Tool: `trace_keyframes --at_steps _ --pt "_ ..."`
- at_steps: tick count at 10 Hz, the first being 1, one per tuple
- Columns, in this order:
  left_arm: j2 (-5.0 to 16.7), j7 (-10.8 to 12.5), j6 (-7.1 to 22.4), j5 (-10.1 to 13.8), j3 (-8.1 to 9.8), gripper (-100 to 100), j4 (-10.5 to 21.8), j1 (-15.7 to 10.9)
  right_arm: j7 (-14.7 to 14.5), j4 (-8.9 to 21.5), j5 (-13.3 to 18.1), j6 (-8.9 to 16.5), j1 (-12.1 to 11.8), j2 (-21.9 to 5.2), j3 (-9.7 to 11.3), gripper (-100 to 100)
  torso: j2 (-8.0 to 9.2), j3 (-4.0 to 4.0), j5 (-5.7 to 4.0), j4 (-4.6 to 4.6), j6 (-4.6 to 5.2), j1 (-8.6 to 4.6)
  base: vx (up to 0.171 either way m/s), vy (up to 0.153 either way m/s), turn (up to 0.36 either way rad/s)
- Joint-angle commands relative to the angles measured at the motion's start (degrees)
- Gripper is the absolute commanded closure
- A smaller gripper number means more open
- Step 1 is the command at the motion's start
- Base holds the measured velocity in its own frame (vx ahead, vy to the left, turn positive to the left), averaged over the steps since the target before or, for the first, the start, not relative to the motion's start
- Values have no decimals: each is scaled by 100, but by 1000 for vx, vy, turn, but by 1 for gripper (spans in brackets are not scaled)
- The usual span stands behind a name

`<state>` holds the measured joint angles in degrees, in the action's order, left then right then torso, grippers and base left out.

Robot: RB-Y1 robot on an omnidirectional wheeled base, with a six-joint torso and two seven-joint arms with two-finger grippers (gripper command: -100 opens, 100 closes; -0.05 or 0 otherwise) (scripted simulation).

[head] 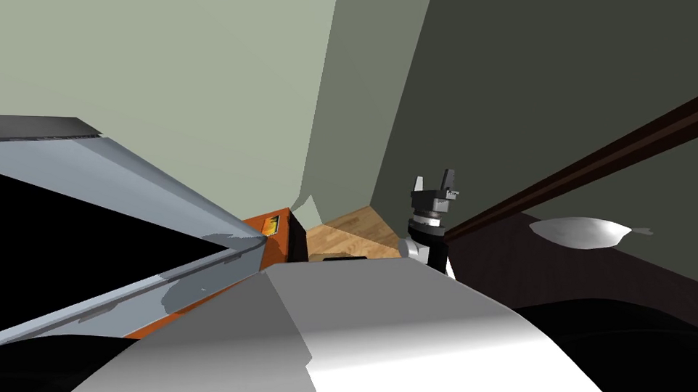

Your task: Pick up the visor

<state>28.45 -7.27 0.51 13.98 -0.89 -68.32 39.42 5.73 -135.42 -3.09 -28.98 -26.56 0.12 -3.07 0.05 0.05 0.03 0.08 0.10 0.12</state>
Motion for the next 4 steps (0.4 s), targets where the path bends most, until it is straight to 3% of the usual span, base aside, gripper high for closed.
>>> trace_keyframes --at_steps 1,2,3,4 --pt "91 1 28 75 -14 100 -173 134 0 0 0 0 0 0 0 0 0 0 0 0 0 0 9 -38 27" --pt "140 0 49 116 -16 100 -300 234 0 0 0 0 0 0 0 0 0 0 -1 0 1 -2 7 -37 19" --pt "111 2 13 91 -23 100 -182 156 0 0 0 0 0 0 0 0 1 0 -1 0 0 -2 2 -16 10" --pt "116 3 12 97 -25 0 -191 167 0 0 0 0 0 0 0 0 1 1 1 1 3 5 0 0 0"
